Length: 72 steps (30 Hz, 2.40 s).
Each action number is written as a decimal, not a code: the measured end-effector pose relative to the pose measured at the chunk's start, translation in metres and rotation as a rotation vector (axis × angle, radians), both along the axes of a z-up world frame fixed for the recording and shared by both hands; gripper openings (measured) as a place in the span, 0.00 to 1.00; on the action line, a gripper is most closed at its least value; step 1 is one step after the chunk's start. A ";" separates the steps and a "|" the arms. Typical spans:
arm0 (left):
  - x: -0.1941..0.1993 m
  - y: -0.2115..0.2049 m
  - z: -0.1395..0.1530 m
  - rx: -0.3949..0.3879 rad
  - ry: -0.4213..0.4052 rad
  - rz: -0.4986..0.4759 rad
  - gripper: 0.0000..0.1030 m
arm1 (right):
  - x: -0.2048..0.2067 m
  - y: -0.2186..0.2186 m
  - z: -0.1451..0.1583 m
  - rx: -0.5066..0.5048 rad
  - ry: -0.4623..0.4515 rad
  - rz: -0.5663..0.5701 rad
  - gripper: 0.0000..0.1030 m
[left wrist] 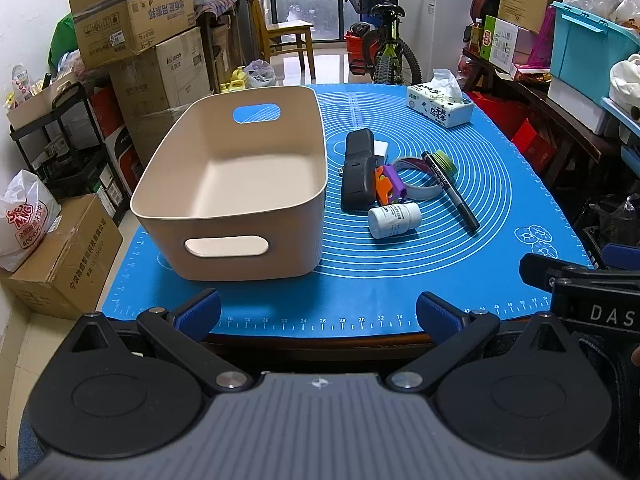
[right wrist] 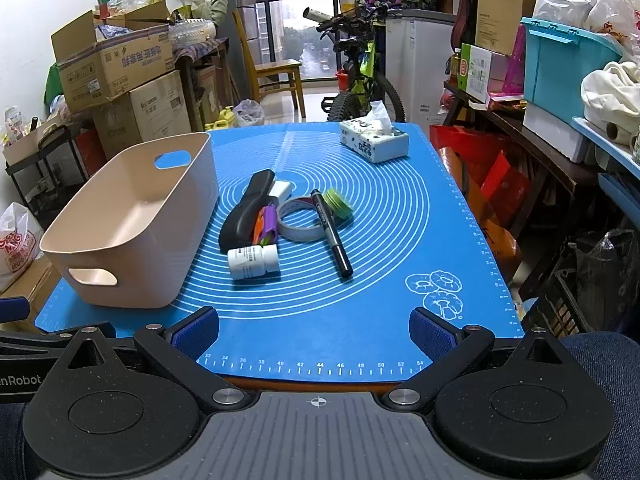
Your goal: Organize rigid objects
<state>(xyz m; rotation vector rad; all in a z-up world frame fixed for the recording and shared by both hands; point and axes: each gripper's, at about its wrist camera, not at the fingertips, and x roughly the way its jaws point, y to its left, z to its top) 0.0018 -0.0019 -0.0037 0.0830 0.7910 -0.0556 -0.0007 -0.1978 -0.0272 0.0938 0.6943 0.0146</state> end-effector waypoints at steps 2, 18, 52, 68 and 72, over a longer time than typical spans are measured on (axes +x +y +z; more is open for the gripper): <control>0.000 0.000 0.000 0.000 0.000 -0.001 0.99 | 0.000 0.000 0.000 0.001 -0.001 -0.002 0.97; 0.000 0.000 0.000 0.001 0.000 0.000 0.99 | 0.000 0.000 0.000 0.000 0.000 -0.002 0.97; 0.069 0.057 0.051 -0.033 -0.042 0.047 0.99 | 0.059 0.006 0.040 -0.011 -0.057 -0.004 0.97; 0.164 0.137 0.029 -0.026 0.066 0.189 0.99 | 0.152 0.011 0.007 -0.023 0.012 -0.038 0.97; 0.180 0.147 0.016 -0.063 0.132 0.194 0.99 | 0.169 0.009 -0.010 -0.030 0.059 -0.044 0.97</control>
